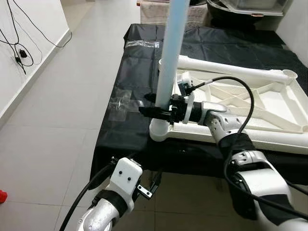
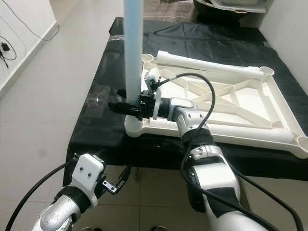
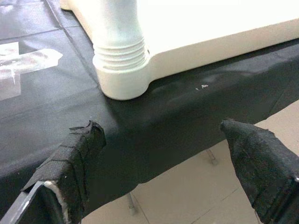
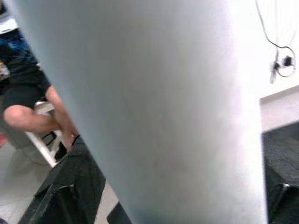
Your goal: Building children table
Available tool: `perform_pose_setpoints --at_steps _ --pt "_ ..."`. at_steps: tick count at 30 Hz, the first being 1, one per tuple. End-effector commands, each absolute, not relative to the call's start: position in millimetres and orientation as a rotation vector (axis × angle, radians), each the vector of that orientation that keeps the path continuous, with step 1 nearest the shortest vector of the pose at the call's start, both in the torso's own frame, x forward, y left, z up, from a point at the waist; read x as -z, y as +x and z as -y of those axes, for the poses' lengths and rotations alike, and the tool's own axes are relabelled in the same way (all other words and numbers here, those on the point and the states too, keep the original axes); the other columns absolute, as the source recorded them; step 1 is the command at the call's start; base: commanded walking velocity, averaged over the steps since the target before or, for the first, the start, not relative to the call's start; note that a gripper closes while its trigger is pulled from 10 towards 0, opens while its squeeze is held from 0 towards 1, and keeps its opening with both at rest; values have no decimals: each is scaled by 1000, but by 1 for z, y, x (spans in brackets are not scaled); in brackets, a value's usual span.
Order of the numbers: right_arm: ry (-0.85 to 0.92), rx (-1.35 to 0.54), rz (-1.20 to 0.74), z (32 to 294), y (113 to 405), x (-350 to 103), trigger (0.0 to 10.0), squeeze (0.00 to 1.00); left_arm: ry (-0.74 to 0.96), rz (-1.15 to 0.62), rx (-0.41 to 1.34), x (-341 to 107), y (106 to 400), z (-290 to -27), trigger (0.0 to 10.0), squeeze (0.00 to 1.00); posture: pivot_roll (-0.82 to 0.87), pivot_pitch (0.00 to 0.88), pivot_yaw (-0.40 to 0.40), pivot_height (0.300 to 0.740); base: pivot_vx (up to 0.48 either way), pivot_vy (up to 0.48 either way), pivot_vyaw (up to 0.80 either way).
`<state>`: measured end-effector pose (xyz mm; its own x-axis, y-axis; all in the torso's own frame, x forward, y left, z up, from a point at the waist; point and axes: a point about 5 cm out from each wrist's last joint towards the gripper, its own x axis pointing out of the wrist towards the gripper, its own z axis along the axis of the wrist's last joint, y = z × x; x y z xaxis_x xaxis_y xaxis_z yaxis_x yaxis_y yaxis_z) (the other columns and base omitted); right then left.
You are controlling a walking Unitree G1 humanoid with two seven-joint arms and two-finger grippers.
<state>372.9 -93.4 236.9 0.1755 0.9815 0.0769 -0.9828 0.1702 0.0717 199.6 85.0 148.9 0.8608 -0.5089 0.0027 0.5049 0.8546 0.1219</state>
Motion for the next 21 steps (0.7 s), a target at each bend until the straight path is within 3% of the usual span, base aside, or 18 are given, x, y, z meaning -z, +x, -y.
perform_pose_setpoints --at_steps 1,8,10,15,18,19,21 --pt "110 -1477 27 81 370 -240 0 0 118 13 541 -143 197 -84 10000 0 102 144 -56 740 0 0 0" --pt "100 -1415 67 80 368 -234 0 0 118 13 543 -142 197 -83 10000 0 96 148 -55 740 0 0 0" --pt "121 -1191 97 90 366 -217 0 0 118 15 540 -142 199 -84 10000 0 94 150 -54 740 0 0 0" --pt "123 -973 124 99 365 -208 0 0 119 17 536 -142 200 -85 10000 0 90 152 -52 740 0 0 0" --pt "95 -623 125 109 360 -196 0 0 123 18 532 -142 202 -86 10000 0 83 152 -45 740 0 0 0" --pt "83 -411 108 117 360 -191 0 0 125 18 531 -142 203 -87 10000 0 80 150 -43 740 0 0 0" --pt "83 -411 108 117 360 -191 0 0 125 18 531 -142 203 -87 10000 0 80 150 -43 740 0 0 0"
